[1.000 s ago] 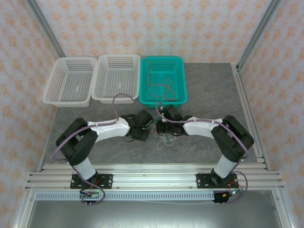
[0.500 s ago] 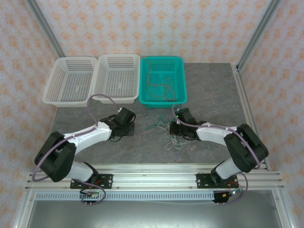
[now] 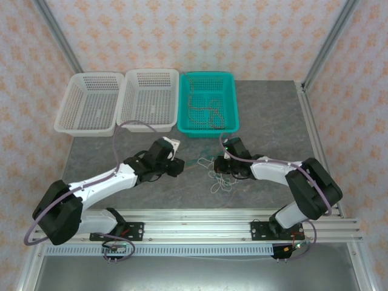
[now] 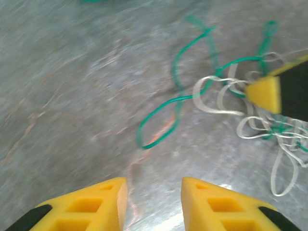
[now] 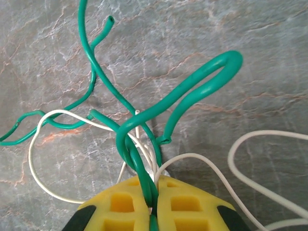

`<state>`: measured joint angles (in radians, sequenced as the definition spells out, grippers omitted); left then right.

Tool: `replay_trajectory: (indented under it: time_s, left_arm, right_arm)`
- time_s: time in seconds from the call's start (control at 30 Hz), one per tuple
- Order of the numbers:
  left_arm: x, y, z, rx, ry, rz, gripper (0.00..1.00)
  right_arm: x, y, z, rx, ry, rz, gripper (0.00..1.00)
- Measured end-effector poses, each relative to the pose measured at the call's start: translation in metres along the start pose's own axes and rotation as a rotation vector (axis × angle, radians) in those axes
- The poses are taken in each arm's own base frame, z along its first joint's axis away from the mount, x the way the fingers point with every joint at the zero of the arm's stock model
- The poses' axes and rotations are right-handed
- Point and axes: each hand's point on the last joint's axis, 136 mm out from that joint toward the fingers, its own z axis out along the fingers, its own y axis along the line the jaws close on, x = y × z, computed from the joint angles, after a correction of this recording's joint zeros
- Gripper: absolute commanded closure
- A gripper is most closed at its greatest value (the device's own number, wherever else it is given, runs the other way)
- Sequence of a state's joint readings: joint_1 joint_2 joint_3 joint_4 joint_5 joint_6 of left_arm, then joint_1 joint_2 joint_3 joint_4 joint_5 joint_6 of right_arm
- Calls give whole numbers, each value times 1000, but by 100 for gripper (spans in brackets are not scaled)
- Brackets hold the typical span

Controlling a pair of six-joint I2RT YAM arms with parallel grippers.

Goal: Untangle the cables

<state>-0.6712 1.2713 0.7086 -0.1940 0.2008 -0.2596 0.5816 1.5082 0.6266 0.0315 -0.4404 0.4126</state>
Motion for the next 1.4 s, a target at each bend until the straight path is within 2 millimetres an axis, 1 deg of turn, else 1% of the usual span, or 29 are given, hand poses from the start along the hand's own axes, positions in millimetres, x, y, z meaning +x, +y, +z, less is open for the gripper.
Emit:
replay_trajectory:
  time_s: [0.07,0.17,0.27,0.33,0.43,0.47,0.5,0.53,0.6,0.67,0.7,0.73,0.77,0.8,0.9,0.97,1.03,1.07,1.13,1.17,1.2,1.23,1.27,1.3,1.4]
  left_arm:
    - [-9,-11,2,15,-6,102,57]
    - [-16,-16,15,15,12,221,56]
    - [-11,-14,35,2,68,297,56]
    - [-5,-8,51,-23,120,339,58]
    - [3,3,69,-78,180,375,66]
    - [5,7,73,-95,192,380,67]
    - [7,10,76,-111,204,387,72]
    - [10,13,79,-126,217,395,78]
    - [12,18,82,-148,229,399,100]
    - [12,19,83,-158,230,397,100]
    - [11,19,83,-162,229,398,100]
    - [10,21,83,-170,226,395,100]
    - [9,22,82,-179,222,391,100]
    - [8,24,82,-189,219,382,100]
    - [1,30,75,-218,191,338,100]
    - [-7,37,63,-232,159,287,100]
    - [-18,47,46,-240,108,212,100]
    - [-24,52,36,-245,79,174,100]
    - [-33,67,17,-269,23,93,100]
    - [-37,75,8,-282,0,56,100]
    - [-39,82,-1,-295,-21,24,100]
    - [-42,86,-7,-302,-38,0,100]
    - [-43,88,-14,-307,-47,-17,100]
    - [-44,89,-19,-309,-57,-31,100]
    - [-48,89,-34,-308,-84,-60,100]
  right_arm:
    - [1,4,0,-18,14,0,100]
    - [3,10,0,-48,31,-1,100]
    - [5,13,0,-68,45,-1,100]
    - [6,15,0,-77,51,-1,100]
    - [8,16,0,-84,61,1,100]
    - [9,16,0,-84,65,1,100]
    - [9,16,0,-84,67,1,100]
    - [10,16,-1,-83,70,2,100]
    - [10,16,-1,-84,72,2,100]
    - [9,17,-1,-86,69,0,100]
    - [8,18,-1,-87,67,-1,97]
    - [7,18,-1,-88,65,-1,91]
    - [7,18,-1,-87,64,-2,88]
    - [7,18,-1,-85,63,-3,87]
    - [6,13,-1,-59,53,3,82]
    - [5,8,0,-33,46,13,82]
    - [4,5,0,-18,34,24,82]
    - [3,4,1,-11,29,29,85]
    - [4,-4,2,22,23,48,86]
    - [7,-10,3,44,26,57,85]
    - [9,-14,5,60,30,64,82]
    - [9,-15,5,62,29,71,78]
    - [8,-15,5,63,26,71,78]
    - [7,-14,5,64,23,71,79]
    - [7,-16,5,71,21,75,87]
